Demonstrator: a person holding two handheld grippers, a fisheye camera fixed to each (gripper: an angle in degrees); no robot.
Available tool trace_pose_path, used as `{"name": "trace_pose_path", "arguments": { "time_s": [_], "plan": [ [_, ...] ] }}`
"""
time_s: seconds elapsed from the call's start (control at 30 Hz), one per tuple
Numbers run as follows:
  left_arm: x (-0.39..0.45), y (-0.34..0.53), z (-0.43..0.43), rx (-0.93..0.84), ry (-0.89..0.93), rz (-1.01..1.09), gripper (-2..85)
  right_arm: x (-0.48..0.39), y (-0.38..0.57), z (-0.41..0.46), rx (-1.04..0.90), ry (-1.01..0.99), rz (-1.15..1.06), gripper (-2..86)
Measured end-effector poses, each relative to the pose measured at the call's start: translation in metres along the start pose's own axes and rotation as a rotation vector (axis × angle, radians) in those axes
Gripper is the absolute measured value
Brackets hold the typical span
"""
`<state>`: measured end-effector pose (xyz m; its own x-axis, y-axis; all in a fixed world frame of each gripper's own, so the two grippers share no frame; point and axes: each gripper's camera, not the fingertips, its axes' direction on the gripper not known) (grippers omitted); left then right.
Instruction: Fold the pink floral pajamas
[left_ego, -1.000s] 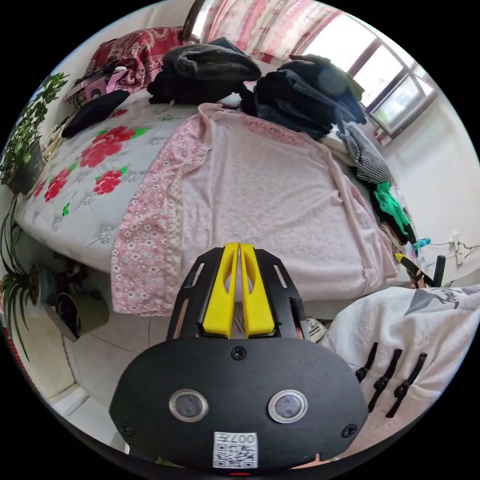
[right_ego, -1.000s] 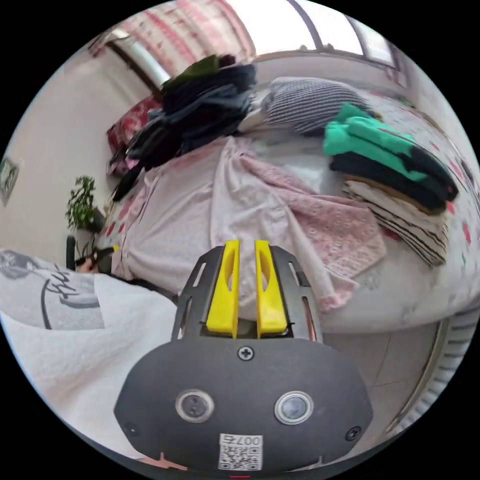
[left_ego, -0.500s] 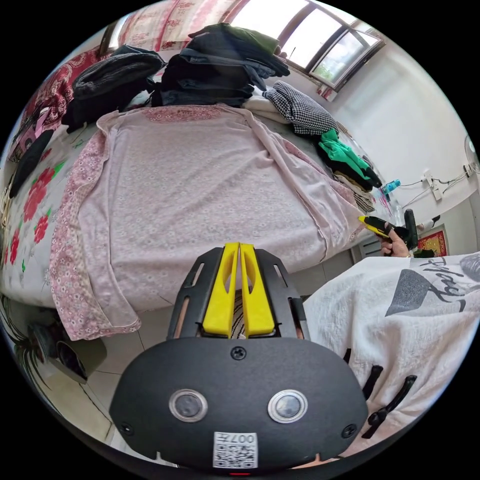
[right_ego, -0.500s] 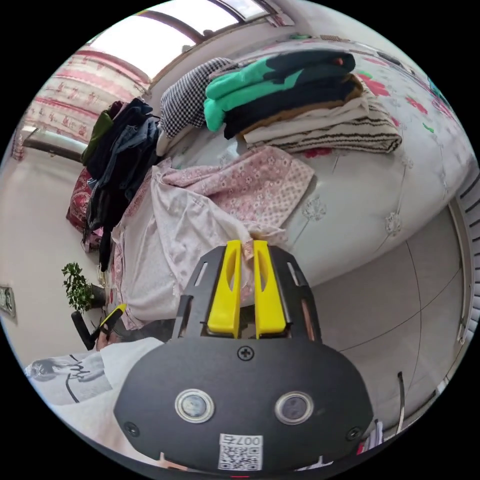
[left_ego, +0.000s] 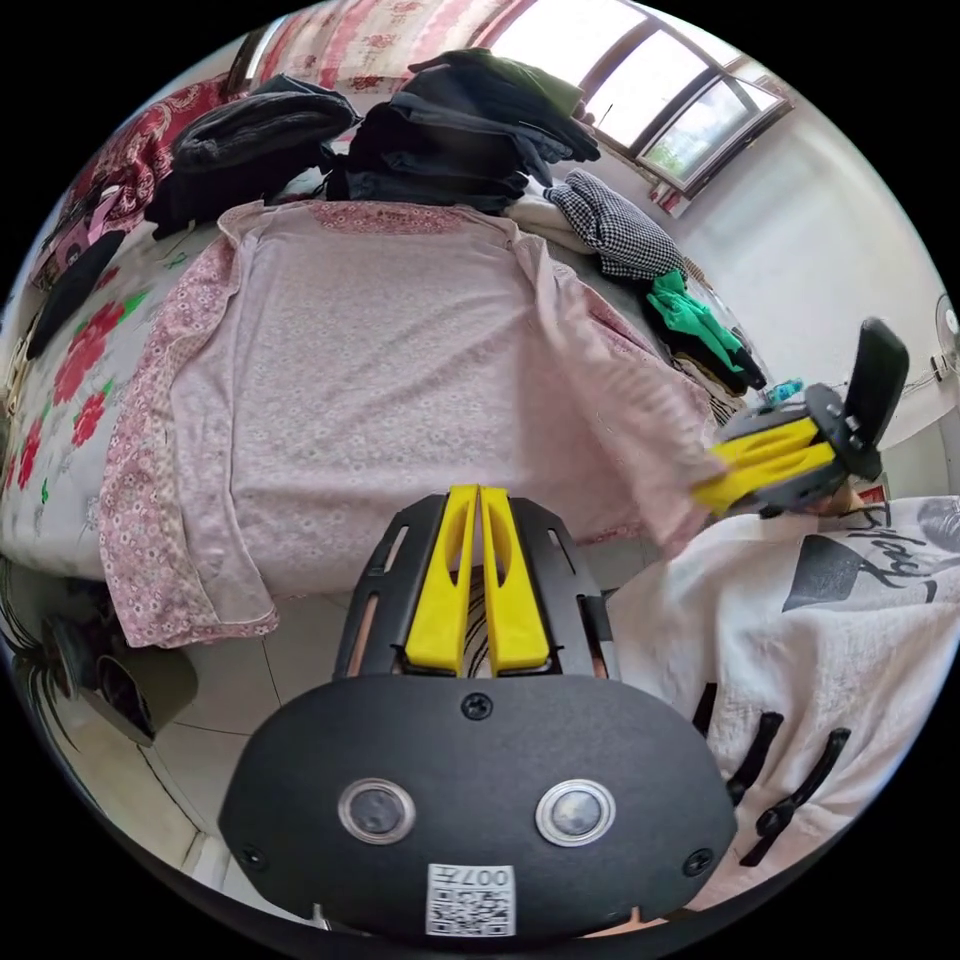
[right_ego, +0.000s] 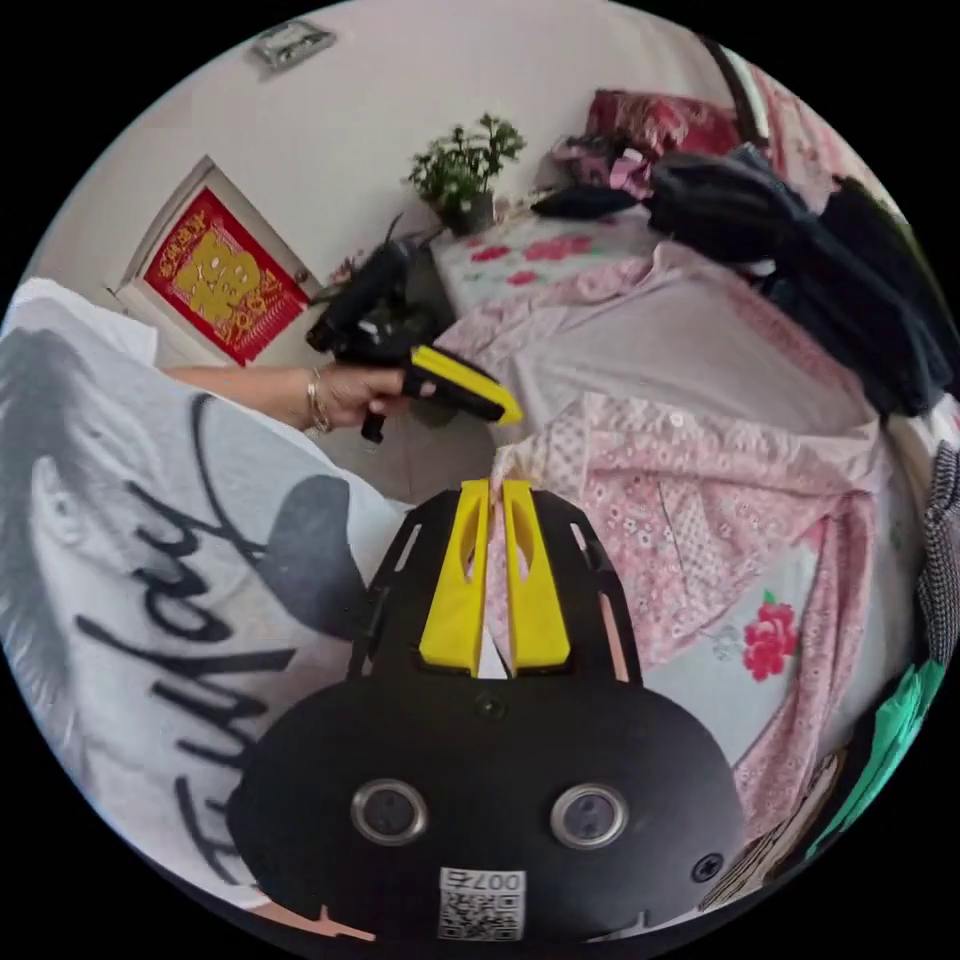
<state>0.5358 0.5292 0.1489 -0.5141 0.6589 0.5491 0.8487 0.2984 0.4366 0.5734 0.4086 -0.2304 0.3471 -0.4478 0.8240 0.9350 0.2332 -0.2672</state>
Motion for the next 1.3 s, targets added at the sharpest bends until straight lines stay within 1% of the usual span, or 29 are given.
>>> {"name": "trace_pose_path", "arguments": {
  "time_s": [0.07,0.1,0.17,0.23,0.3,0.33,0.37,0.43,0.5,0.6,0.63,0.77,0.9,1.0,1.07,1.13,1.23,1.3],
  "plan": [
    [-0.011,0.005,0.000,-0.007,0.001,-0.026,-0.4,0.005,-0.004,0.030,-0.078,-0.075,0.019,2.3],
    [-0.013,0.007,0.000,-0.008,0.003,-0.030,-0.2,0.008,-0.002,0.037,-0.087,-0.099,0.031,2.8],
    [-0.022,0.011,0.002,-0.019,0.013,-0.044,1.4,0.017,0.004,0.034,-0.069,-0.076,0.062,3.3],
    [-0.027,0.010,0.005,-0.029,0.032,-0.047,3.9,0.036,0.010,0.024,-0.033,-0.054,0.138,3.8],
    [-0.027,0.004,0.008,-0.032,0.066,-0.035,5.6,0.075,0.019,0.004,0.051,-0.012,0.286,4.4],
    [-0.025,-0.003,0.011,-0.028,0.093,-0.018,6.3,0.086,0.022,-0.002,0.075,0.003,0.327,4.5],
    [-0.021,-0.011,0.014,-0.025,0.115,0.008,6.7,0.110,0.026,-0.015,0.129,0.035,0.415,4.6],
    [-0.013,-0.024,0.023,-0.038,0.121,0.061,6.9,0.148,0.032,-0.036,0.214,0.086,0.547,4.7],
    [-0.006,-0.037,0.037,-0.070,0.106,0.112,6.7,0.197,0.035,-0.061,0.311,0.130,0.696,4.7],
    [-0.001,-0.051,0.070,-0.175,-0.007,0.171,4.4,0.248,0.025,-0.080,0.371,0.202,0.794,4.6],
    [-0.001,-0.053,0.069,-0.141,-0.034,0.188,3.2,0.258,0.021,-0.081,0.369,0.217,0.803,4.6],
    [-0.006,-0.054,0.069,-0.151,0.003,0.257,-0.4,0.323,-0.005,-0.078,0.357,0.260,0.895,4.7],
    [-0.018,-0.058,0.063,-0.161,0.066,0.268,-0.9,0.383,-0.014,-0.055,0.340,0.248,1.039,3.5],
    [-0.027,-0.064,0.050,-0.139,0.123,0.268,-1.0,0.411,-0.014,-0.037,0.345,0.222,1.121,1.4],
    [-0.031,-0.067,0.038,-0.108,0.155,0.286,-1.0,0.419,-0.017,-0.030,0.349,0.211,1.134,0.5],
    [-0.037,-0.069,0.032,-0.092,0.190,0.283,-1.0,0.418,-0.025,-0.028,0.366,0.225,1.099,0.1],
    [-0.051,-0.067,0.022,-0.066,0.246,0.242,-1.0,0.411,-0.047,-0.029,0.387,0.228,1.001,-0.1],
    [-0.059,-0.064,0.015,-0.054,0.266,0.220,-1.0,0.398,-0.068,-0.035,0.469,0.203,0.904,-0.1]
  ]
}}
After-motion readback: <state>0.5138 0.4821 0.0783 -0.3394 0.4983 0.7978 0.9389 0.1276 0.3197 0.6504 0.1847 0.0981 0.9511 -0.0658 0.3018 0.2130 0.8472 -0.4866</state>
